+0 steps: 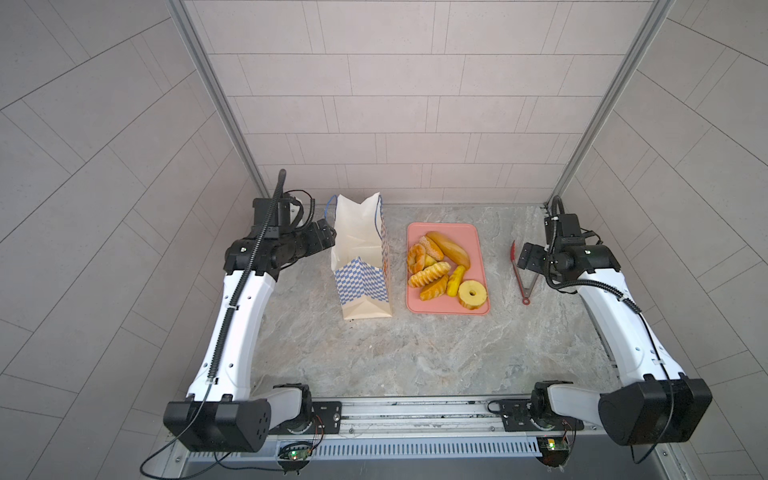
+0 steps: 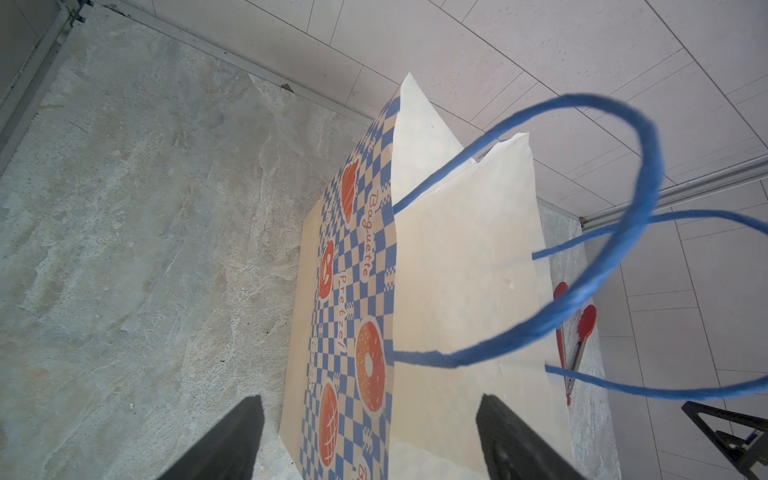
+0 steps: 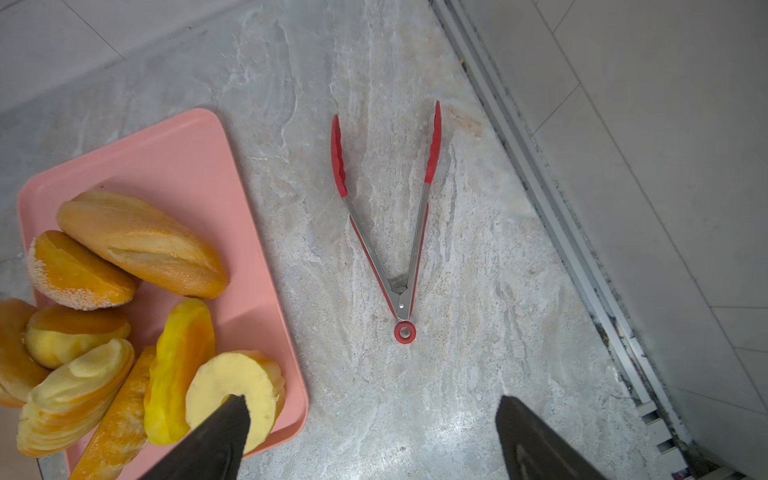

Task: Place the fake bread into the paper bag
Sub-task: 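Lower the right gripper onto the red tongs and close on their hinge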

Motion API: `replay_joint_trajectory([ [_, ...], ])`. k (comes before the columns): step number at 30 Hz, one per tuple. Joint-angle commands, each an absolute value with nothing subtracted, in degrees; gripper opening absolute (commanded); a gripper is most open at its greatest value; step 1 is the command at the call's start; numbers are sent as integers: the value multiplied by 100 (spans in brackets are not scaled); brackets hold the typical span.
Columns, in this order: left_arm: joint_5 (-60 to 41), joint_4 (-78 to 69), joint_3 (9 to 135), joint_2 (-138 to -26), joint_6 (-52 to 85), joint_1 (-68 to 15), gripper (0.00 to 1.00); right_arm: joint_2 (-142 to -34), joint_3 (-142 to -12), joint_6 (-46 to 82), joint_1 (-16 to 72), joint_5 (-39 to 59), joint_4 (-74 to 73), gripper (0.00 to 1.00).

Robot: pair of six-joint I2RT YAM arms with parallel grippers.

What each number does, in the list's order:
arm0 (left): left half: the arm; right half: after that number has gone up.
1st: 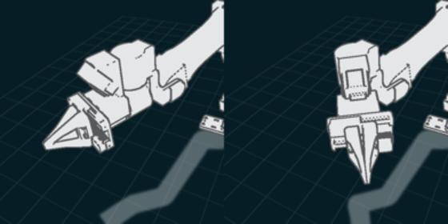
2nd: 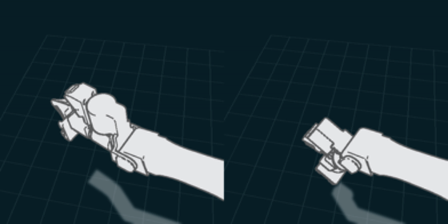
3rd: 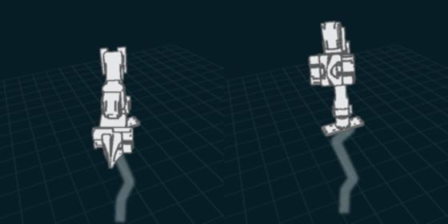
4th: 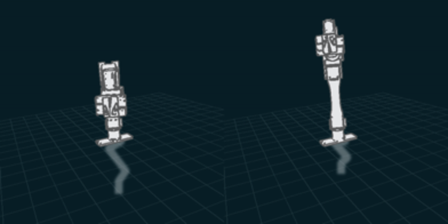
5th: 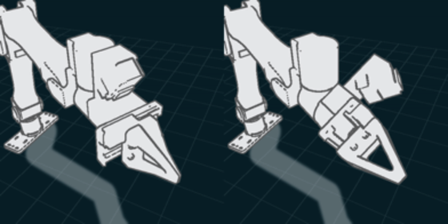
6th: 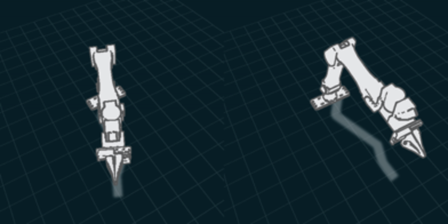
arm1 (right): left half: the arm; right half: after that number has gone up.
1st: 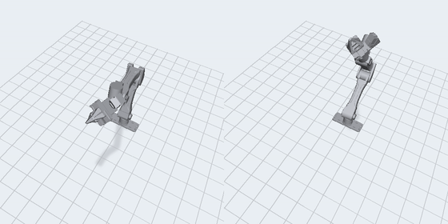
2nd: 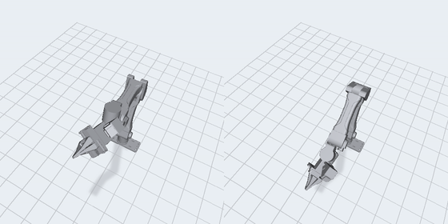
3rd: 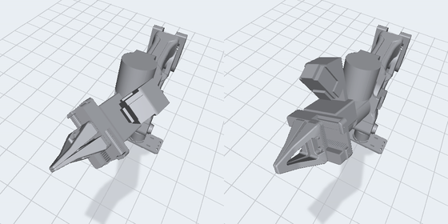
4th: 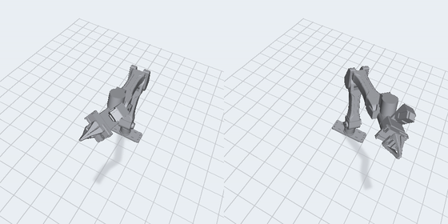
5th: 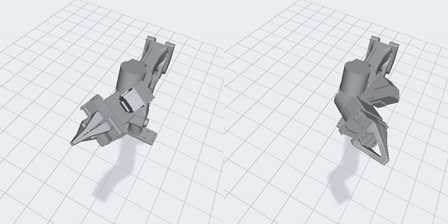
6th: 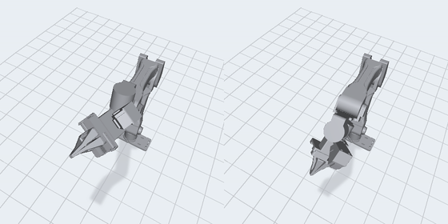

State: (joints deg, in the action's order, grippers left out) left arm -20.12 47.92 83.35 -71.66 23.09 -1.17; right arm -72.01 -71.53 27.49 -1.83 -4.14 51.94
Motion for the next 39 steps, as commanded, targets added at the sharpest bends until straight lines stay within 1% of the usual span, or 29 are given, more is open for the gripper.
replay_joint_trajectory([
  [1, -2152, 4701, 8395, -7152, 2145, -190, 87, -7351, -6921, 2498, -237, -98, 4851, 89],
  [4, -2280, 4577, 8213, -7102, 2144, -235, 88, -7423, -6577, 2375, -263, -413, 4519, 92],
  [6, -2356, 4510, 8116, -7086, 2120, -232, 88, -7624, -6540, 2344, -315, -456, 4500, 89],
  [8, -2445, 4446, 8056, -7086, 2142, -234, 88, -7852, -6570, 2318, -338, -587, 4515, 90],
  [10, -2640, 4303, 7962, -7078, 2259, -233, 88, -8029, -6595, 2294, -379, -738, 4517, 93],
  [11, -2747, 4201, 7905, -7070, 2336, -237, 88, -8118, -6597, 2254, -416, -692, 4477, 99],
  [12, -2833, 4118, 7840, -7053, 2392, -232, 88, -8214, -6601, 2220, -443, -703, 4453, 99],
  [14, -2891, 4020, 7740, -7034, 2442, -232, 88, -8463, -6633, 2160, -481, -792, 4413, 99],
  [18, -2937, 3950, 7623, -6959, 2476, -237, 88, -9111, -6869, 2082, -673, -573, 4549, 99],
  [23, -2973, 3865, 7518, -6834, 2531, -237, 88, -9866, -7152, 2029, -729, -861, 4674, 99],
  [24, -2981, 3861, 7513, -6830, 2530, -232, 88, -9994, -7178, 2000, -734, -853, 4636, 99],
  [26, -2979, 3881, 7511, -6812, 2531, -233, 88, -10161, -7223, 1984, -738, -804, 4570, 96],
  [29, -2979, 3891, 7510, -6785, 2531, -233, 88, -10322, -7272, 1963, -738, -710, 4460, 93],
  [33, -2970, 3893, 7507, -6769, 2530, -233, 88, -10587, -7463, 1908, -737, -610, 4446, 86],
  [39, -2812, 4051, 7550, -6768, 2392, -231, 89, -10900, -7676, 1919, -763, -825, 4408, 85],
])
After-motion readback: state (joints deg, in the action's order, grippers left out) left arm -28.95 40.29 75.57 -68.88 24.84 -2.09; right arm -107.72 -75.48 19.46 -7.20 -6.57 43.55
